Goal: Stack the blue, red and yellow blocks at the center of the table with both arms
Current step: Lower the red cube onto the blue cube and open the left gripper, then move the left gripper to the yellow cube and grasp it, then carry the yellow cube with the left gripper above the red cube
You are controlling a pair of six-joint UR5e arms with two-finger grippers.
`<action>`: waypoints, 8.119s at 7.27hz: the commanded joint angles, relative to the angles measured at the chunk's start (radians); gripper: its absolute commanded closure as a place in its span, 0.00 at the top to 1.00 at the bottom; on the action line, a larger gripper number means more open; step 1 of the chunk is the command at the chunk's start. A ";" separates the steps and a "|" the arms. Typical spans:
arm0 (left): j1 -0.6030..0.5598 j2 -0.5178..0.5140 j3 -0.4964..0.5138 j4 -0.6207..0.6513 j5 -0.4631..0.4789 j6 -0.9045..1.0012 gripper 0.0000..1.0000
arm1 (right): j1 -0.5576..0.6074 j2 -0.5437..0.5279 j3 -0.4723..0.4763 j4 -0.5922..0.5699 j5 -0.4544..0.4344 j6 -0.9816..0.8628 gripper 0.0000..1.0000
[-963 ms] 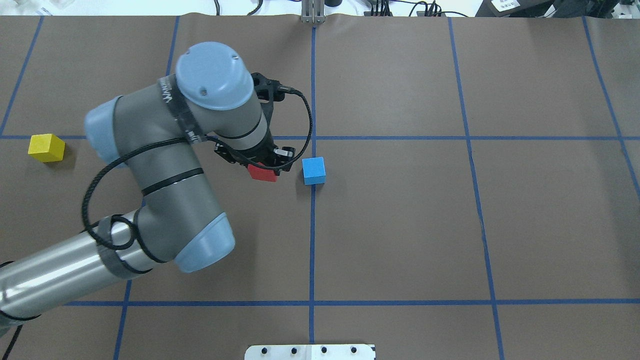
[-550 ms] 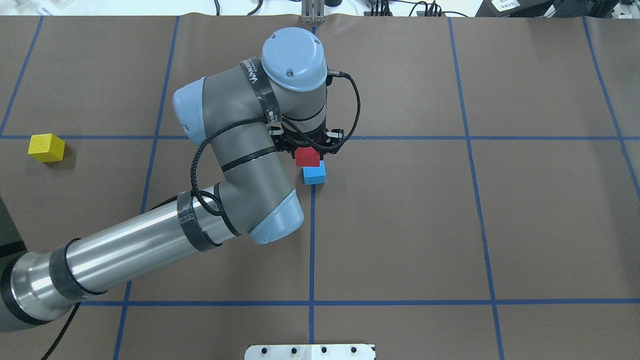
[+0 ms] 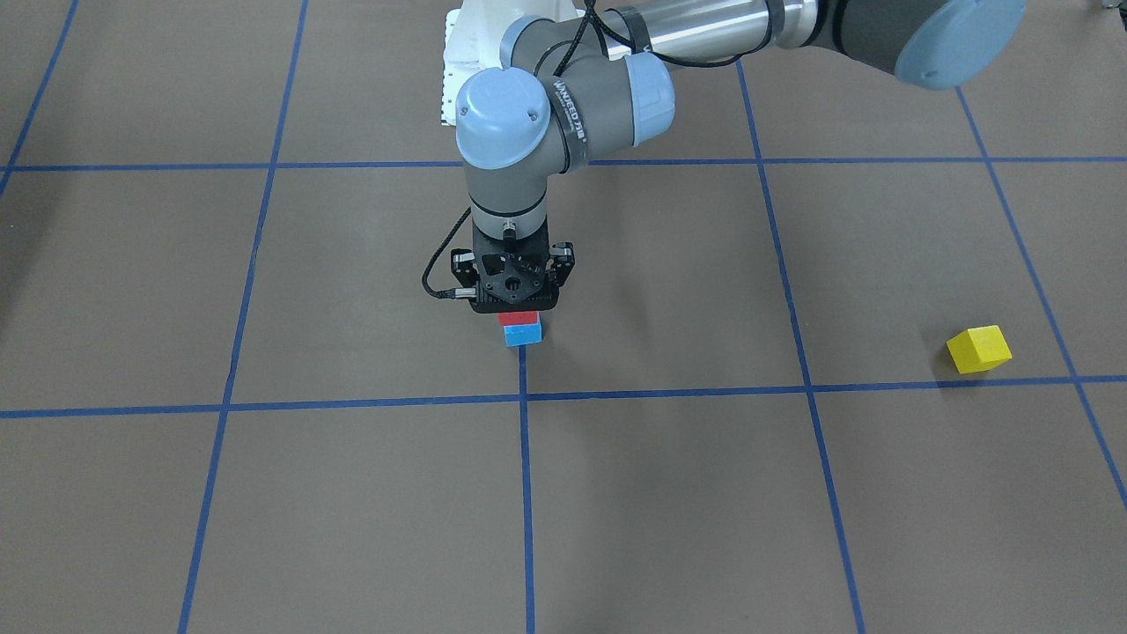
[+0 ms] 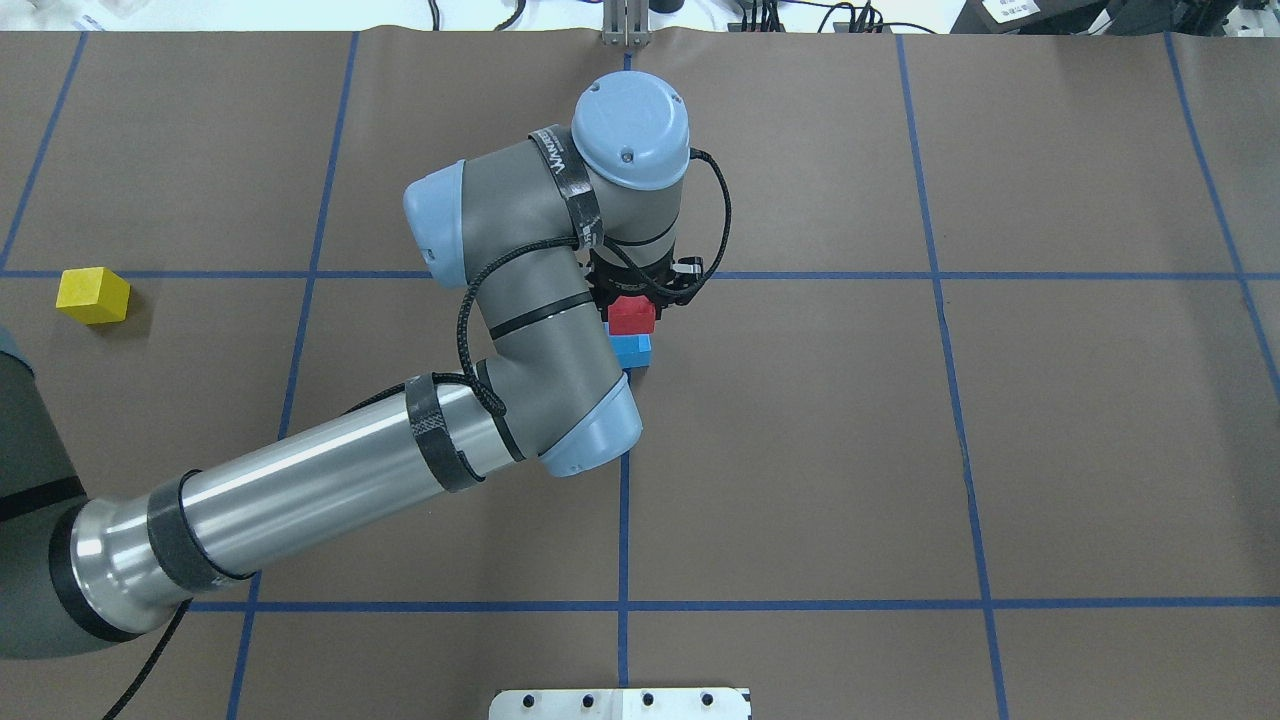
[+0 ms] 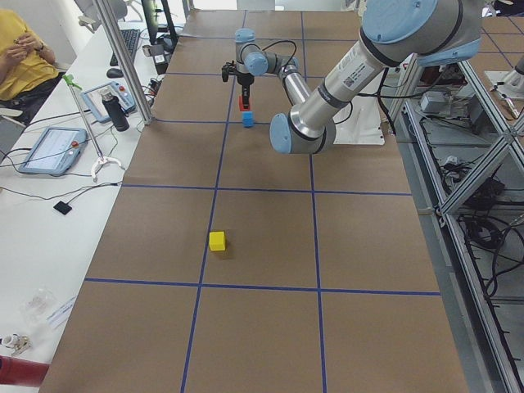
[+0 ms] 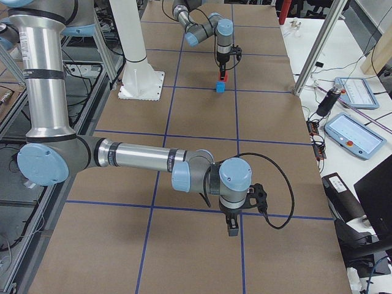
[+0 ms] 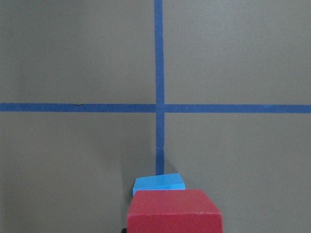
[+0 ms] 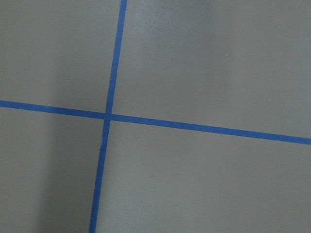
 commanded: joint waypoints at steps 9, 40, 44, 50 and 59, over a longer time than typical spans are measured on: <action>0.027 0.022 0.036 -0.069 0.032 -0.040 0.20 | 0.000 0.003 -0.002 0.000 0.000 0.000 0.99; -0.562 0.877 -0.055 -0.618 -0.243 0.531 1.00 | 0.000 0.008 -0.006 0.000 -0.010 -0.006 1.00; -0.514 0.878 -0.016 -0.662 -0.238 0.512 1.00 | 0.000 0.012 -0.006 0.000 -0.010 -0.005 1.00; -0.502 0.881 -0.068 -0.706 -0.248 0.521 0.00 | 0.000 0.012 -0.005 0.000 -0.010 -0.006 1.00; -0.117 0.230 -0.410 0.161 -0.047 0.068 0.00 | 0.002 -0.020 -0.002 -0.002 -0.039 -0.006 0.99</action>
